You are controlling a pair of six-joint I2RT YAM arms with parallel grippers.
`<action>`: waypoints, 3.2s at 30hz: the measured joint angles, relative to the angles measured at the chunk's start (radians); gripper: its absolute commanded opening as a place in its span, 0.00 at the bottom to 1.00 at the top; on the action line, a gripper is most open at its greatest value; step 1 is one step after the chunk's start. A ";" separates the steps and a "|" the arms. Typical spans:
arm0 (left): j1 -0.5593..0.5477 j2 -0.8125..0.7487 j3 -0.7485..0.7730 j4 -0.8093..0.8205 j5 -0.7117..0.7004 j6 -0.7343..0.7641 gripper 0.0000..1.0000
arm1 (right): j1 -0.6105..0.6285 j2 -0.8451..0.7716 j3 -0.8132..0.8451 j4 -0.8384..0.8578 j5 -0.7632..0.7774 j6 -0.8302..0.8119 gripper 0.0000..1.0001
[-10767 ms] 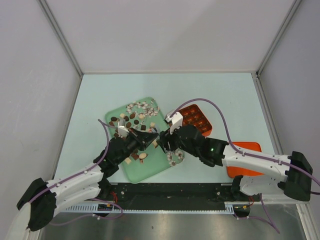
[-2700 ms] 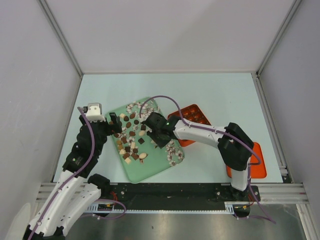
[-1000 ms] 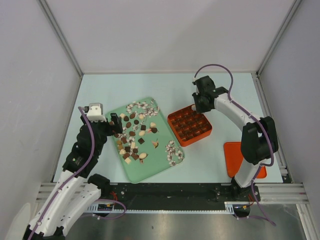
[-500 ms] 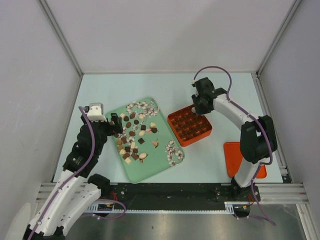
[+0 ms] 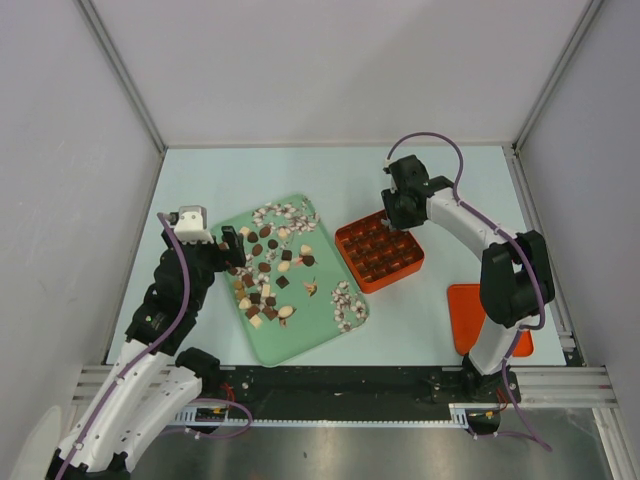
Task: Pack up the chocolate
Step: Adjust the clamp.
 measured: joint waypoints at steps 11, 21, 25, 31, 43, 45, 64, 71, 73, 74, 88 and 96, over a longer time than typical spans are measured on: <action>0.000 0.000 0.000 0.000 0.000 0.000 0.98 | 0.045 -0.052 -0.006 -0.008 0.013 0.000 0.32; 0.000 -0.001 0.000 0.000 0.000 0.000 0.98 | 0.281 -0.183 -0.006 -0.005 0.039 0.013 0.32; 0.000 -0.001 0.000 0.000 0.000 0.000 0.98 | 0.392 -0.179 -0.006 0.002 0.037 0.036 0.33; 0.000 -0.001 0.000 0.000 -0.002 0.000 0.98 | 0.525 -0.117 -0.006 0.054 0.016 0.090 0.33; 0.000 -0.001 0.000 0.000 -0.005 0.000 0.98 | 0.621 0.031 -0.006 0.130 -0.032 0.169 0.36; 0.000 -0.001 0.000 0.000 -0.005 0.000 0.98 | 0.624 0.040 -0.006 0.143 -0.034 0.174 0.37; 0.000 -0.012 0.000 0.000 -0.005 0.000 0.99 | 0.628 0.135 0.039 0.171 -0.035 0.180 0.41; 0.000 -0.014 0.000 -0.001 -0.004 0.000 0.98 | 0.628 0.151 0.085 0.169 -0.039 0.177 0.43; 0.000 -0.014 0.000 0.000 -0.005 0.000 0.98 | 0.628 0.161 0.100 0.167 -0.041 0.176 0.44; 0.000 -0.014 0.000 -0.001 -0.004 0.000 0.98 | 0.628 0.165 0.104 0.167 -0.042 0.175 0.44; 0.000 -0.014 0.000 0.000 -0.004 0.000 0.98 | 0.653 0.245 0.162 0.095 -0.042 0.158 0.47; 0.000 -0.014 0.000 -0.001 -0.004 0.000 0.98 | 0.662 0.245 0.147 0.108 -0.029 0.150 0.42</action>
